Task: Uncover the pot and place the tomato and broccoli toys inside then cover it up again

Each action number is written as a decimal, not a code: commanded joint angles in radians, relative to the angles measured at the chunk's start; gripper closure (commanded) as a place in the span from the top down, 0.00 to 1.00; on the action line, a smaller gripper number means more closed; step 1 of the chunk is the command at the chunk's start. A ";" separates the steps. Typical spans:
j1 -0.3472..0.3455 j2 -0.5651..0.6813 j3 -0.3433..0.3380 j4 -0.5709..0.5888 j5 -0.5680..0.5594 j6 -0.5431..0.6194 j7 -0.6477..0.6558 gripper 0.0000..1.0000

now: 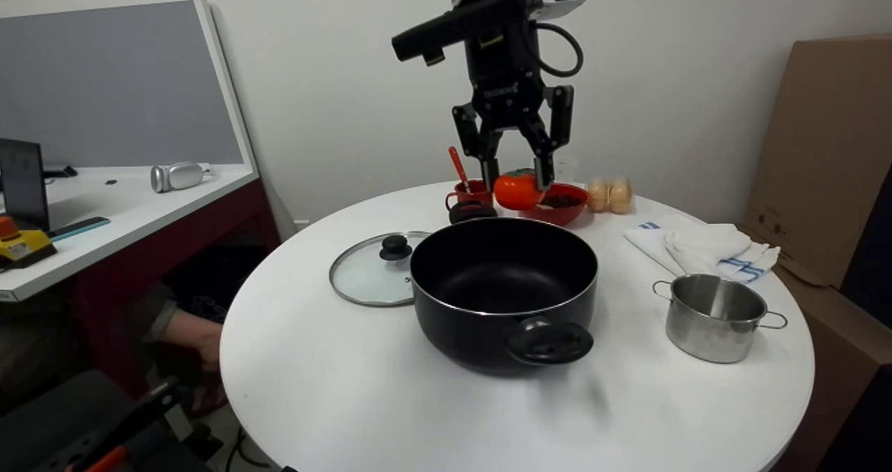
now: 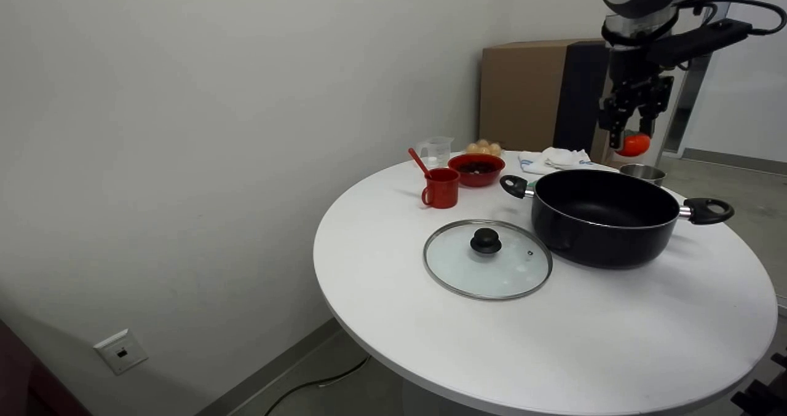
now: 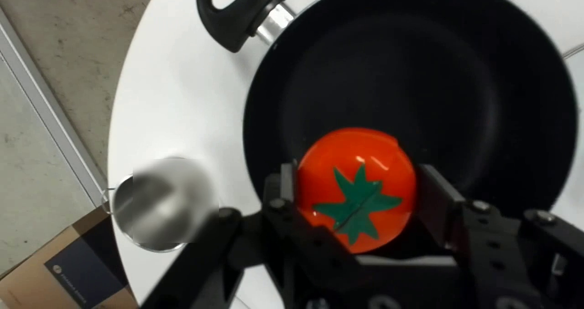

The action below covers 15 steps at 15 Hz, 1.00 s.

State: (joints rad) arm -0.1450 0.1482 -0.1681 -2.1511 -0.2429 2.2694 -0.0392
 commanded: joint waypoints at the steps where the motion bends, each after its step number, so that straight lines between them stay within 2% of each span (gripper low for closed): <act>1: -0.022 0.096 -0.020 0.075 -0.011 0.049 0.026 0.38; 6: -0.029 0.236 -0.017 0.169 0.007 0.090 0.013 0.38; 10: -0.027 0.340 -0.009 0.245 0.022 0.068 0.008 0.38; 15: -0.031 0.429 -0.009 0.289 0.022 0.046 0.003 0.38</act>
State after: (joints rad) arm -0.1759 0.5231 -0.1766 -1.9142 -0.2350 2.3460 -0.0390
